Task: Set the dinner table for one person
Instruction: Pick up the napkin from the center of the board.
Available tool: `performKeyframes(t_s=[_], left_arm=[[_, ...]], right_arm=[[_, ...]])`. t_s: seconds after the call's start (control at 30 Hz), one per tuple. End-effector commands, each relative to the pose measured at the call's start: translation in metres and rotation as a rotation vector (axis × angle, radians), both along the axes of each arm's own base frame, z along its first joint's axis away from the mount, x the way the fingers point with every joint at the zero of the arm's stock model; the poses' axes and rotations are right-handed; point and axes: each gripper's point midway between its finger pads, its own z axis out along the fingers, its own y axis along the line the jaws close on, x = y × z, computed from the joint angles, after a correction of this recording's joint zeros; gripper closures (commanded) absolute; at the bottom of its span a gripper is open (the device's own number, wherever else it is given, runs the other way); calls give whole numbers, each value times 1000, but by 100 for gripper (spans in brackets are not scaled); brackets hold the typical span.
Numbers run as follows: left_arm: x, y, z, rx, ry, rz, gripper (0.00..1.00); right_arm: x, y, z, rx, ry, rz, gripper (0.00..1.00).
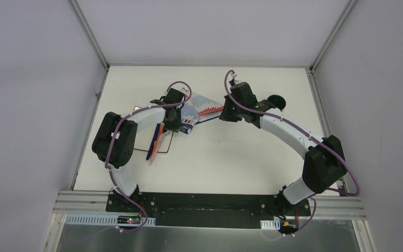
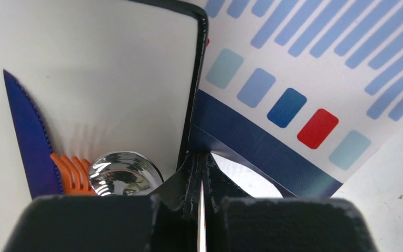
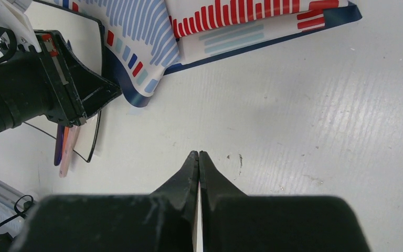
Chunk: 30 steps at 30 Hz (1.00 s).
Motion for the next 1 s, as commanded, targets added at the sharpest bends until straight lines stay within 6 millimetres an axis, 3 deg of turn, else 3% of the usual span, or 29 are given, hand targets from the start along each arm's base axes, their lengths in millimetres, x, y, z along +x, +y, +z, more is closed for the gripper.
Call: performKeyframes(t_s=[0.0,0.47,0.77,0.97], left_arm=[[4,26,9,62,-34,36,100],[8,34,13,52,-39,49,100],[-4,23,42,-13,-98,47,100],[-18,-1,62,-4,-147,-3,100]], right_arm=[[4,10,4,38,-16,9,100],[4,15,-7,43,7,22,100],[5,20,-10,54,14,31,100],[5,26,-10,55,13,40,100]])
